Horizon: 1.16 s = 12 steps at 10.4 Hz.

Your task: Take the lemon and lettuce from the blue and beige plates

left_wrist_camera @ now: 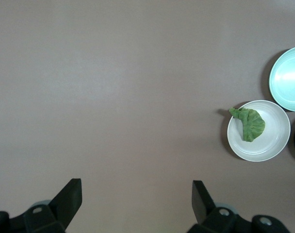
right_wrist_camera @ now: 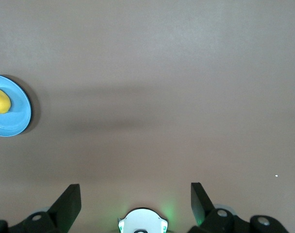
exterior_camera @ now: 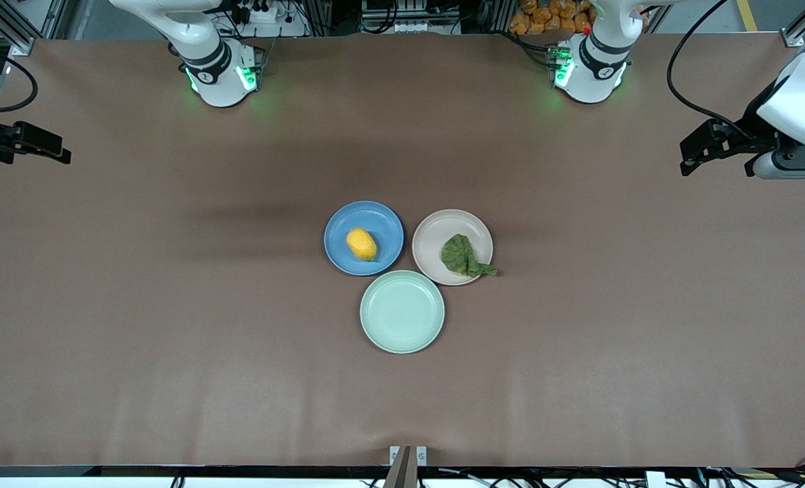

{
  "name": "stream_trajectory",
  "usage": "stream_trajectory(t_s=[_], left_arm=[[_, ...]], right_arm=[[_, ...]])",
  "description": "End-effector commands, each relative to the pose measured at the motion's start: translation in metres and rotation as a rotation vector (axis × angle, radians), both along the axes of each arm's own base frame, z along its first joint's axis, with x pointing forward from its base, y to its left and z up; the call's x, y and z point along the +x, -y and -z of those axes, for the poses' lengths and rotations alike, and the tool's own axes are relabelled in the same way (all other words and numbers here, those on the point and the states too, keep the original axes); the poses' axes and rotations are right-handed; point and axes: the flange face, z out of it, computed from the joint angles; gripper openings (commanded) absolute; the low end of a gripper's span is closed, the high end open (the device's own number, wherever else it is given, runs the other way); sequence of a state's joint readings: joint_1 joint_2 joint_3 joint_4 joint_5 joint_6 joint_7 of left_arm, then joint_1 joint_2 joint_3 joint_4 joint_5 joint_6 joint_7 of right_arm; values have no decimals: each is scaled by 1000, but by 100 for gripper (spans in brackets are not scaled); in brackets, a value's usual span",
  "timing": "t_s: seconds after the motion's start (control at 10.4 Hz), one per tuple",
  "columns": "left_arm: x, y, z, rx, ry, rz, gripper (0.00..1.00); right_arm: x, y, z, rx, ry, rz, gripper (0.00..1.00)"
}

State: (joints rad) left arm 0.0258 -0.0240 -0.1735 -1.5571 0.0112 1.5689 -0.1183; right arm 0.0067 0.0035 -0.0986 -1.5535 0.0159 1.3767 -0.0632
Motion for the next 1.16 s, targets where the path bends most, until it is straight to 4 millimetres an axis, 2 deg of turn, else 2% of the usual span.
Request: stream_trajectory(t_s=[0.0, 0.1, 0.29, 0.48, 0.58, 0.77, 0.87, 0.96, 1.06], left_arm=[[0, -1, -2, -10, 9, 22, 100], [3, -2, 2, -10, 1, 20, 100], [7, -4, -2, -10, 12, 26, 100], [12, -13, 3, -23, 1, 10, 100], [13, -15, 12, -26, -17, 4, 100], [32, 3, 50, -92, -80, -2, 100], [41, 12, 76, -97, -105, 10, 100], [47, 29, 104, -98, -118, 25, 100], [54, 36, 133, -101, -133, -16, 100]], right_arm=[[3, 2, -5, -9, 0, 17, 100], [3, 2, -4, -9, -2, 17, 100], [3, 2, -5, -9, 0, 15, 100], [3, 3, -3, -6, -3, 18, 100], [3, 3, -3, -6, -4, 20, 100], [5, 3, 1, -2, -12, 18, 100], [12, -1, 15, -2, -36, 11, 100], [22, -3, 35, 0, -73, 3, 100], [30, -3, 54, 5, -109, 3, 100]])
